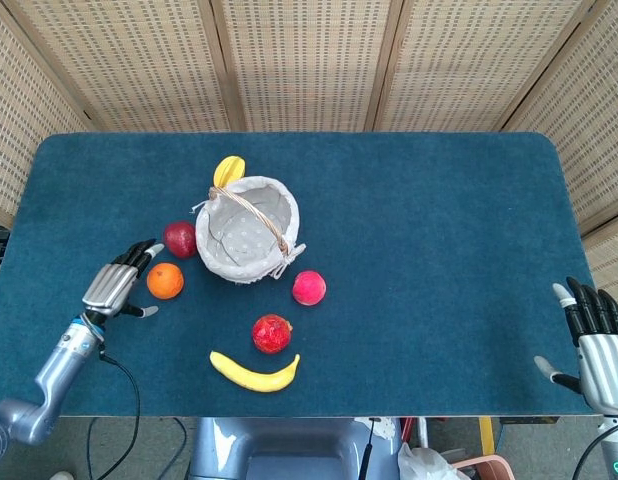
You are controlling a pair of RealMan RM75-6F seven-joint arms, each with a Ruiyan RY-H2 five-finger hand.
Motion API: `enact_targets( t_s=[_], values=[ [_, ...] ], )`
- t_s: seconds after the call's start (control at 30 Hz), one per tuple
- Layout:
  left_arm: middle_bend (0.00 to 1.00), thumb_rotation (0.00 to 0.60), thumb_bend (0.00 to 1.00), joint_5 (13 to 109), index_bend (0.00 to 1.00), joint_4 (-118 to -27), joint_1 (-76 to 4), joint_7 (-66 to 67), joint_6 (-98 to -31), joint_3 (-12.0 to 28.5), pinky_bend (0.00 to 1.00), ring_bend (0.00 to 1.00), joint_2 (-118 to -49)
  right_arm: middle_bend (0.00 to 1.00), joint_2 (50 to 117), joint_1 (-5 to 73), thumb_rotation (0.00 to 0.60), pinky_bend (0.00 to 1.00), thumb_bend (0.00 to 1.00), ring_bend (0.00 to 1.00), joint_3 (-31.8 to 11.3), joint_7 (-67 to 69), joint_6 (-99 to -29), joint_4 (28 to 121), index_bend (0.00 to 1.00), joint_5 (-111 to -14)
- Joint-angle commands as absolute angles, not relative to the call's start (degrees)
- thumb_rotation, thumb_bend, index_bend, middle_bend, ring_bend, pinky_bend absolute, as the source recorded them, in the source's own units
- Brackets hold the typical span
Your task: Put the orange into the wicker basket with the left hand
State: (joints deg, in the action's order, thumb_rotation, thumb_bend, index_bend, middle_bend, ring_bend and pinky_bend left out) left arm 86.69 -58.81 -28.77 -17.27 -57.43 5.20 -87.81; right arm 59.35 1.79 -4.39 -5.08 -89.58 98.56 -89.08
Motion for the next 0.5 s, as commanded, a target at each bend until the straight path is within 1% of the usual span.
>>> enact_targets(
  t_s=[0.03,0.13,0.2,0.33,0.4,0.47,0.5],
  values=[
    [0.10,0.600,0.00,87.4,0.13,-56.7,-29.5,-18.7,-58.6,4.9,0.26,0.11,-89.9,0.00,59.4,1.8,0.600,0.00,0.00,0.00,-4.5,-5.0,-89.5,98.5,0.00,-88.9],
    [0.21,0.600,0.00,87.3,0.21,-55.1,-29.7,-18.3,-59.0,4.7,0.36,0.22,-91.2,0.00,59.4,1.9,0.600,0.00,0.00,0.00,-4.5,-4.9,-89.4,98.5,0.00,-88.8],
    [0.28,0.600,0.00,86.9,0.27,-54.3,-29.9,-17.4,-58.9,4.6,0.41,0.28,-92.0,0.00,59.4,1.9,0.600,0.00,0.00,0.00,-4.4,-4.7,-89.3,98.4,0.00,-88.9],
    [0.45,0.600,0.09,86.2,0.44,-52.7,-29.4,-16.7,-61.4,5.3,0.53,0.42,-93.5,0.00,59.3,1.9,0.600,0.00,0.00,0.00,-4.4,-4.4,-89.4,98.4,0.00,-88.8],
    [0.48,0.600,0.10,86.3,0.47,-52.7,-29.1,-17.8,-63.0,5.5,0.55,0.45,-93.4,0.00,59.2,1.9,0.600,0.00,0.00,0.00,-4.4,-4.1,-89.5,98.4,0.00,-88.8],
    [0.49,0.600,0.11,86.6,0.47,-53.6,-29.0,-19.1,-64.7,5.8,0.55,0.45,-92.4,0.00,59.1,1.9,0.600,0.00,0.00,0.00,-4.4,-3.9,-89.5,98.4,0.00,-88.8],
    [0.49,0.600,0.11,87.2,0.47,-55.6,-28.8,-20.5,-68.1,6.9,0.55,0.45,-90.7,0.00,59.0,1.8,0.600,0.00,0.00,0.00,-4.4,-3.6,-89.6,98.4,0.00,-88.8]
  ],
)
